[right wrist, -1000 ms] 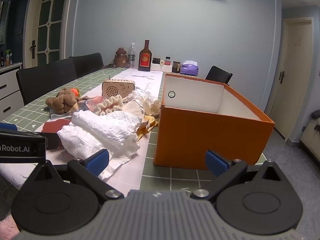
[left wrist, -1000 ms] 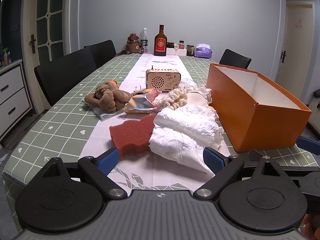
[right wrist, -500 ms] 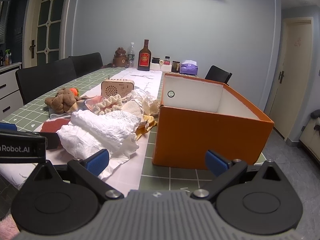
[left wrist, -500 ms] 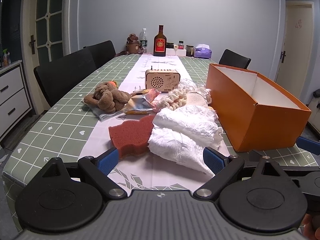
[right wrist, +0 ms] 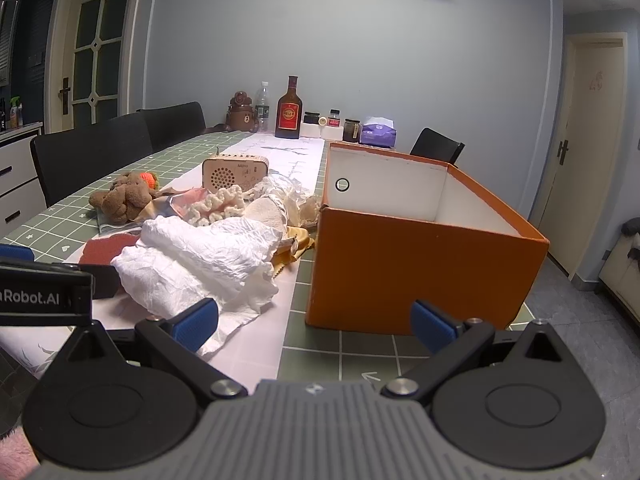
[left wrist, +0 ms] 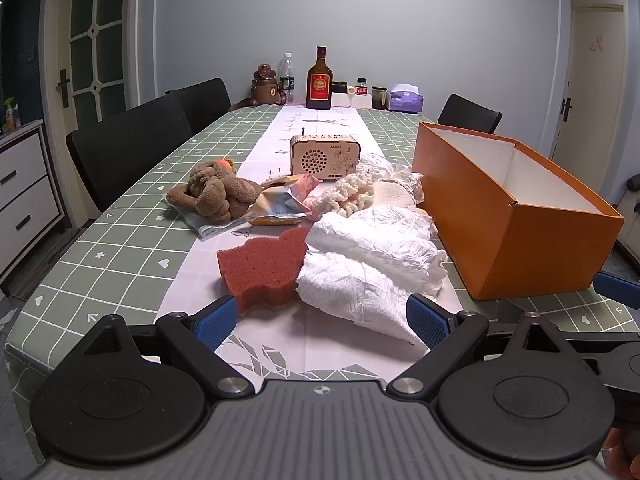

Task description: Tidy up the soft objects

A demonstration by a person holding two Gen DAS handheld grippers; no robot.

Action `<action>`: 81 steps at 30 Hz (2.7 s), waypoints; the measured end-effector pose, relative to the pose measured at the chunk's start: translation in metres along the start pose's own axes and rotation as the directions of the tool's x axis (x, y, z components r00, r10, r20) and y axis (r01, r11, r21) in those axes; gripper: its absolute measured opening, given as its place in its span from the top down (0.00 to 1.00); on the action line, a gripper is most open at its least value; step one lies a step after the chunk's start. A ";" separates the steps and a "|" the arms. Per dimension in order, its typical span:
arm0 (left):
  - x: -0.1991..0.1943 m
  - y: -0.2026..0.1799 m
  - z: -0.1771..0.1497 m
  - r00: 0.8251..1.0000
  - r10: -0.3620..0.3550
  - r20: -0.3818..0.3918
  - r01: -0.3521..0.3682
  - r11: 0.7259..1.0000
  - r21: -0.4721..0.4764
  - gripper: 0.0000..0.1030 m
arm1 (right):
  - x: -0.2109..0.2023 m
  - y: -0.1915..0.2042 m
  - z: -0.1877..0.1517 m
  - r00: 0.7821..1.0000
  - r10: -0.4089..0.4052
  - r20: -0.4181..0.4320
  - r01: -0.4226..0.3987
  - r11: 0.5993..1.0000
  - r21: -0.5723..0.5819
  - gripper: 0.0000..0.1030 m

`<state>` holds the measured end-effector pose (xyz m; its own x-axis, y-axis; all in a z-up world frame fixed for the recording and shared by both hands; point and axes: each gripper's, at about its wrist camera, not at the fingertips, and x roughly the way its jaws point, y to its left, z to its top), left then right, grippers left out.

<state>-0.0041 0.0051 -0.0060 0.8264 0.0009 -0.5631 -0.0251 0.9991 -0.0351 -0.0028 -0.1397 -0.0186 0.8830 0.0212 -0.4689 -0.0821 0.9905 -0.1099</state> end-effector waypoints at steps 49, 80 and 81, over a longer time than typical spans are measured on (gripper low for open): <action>0.080 0.092 0.042 0.927 -0.286 -0.244 0.351 0.892 0.285 0.00 | 0.104 0.102 0.046 0.897 0.351 -0.268 -0.440 0.656 -0.613 0.02; 0.146 0.063 0.048 0.834 -0.401 -0.379 0.534 0.758 0.375 0.00 | 0.116 0.070 0.069 0.881 0.324 -0.345 -0.455 0.780 -0.429 0.77; 0.147 0.061 0.047 0.834 -0.395 -0.384 0.532 0.759 0.375 0.00 | 0.117 0.070 0.068 0.881 0.325 -0.345 -0.456 0.781 -0.427 0.77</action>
<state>0.1424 0.0681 -0.0519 0.4837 -0.4108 -0.7729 0.6320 0.7748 -0.0163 0.1261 -0.0588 -0.0209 0.5915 0.2942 -0.7507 -0.6637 0.7063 -0.2462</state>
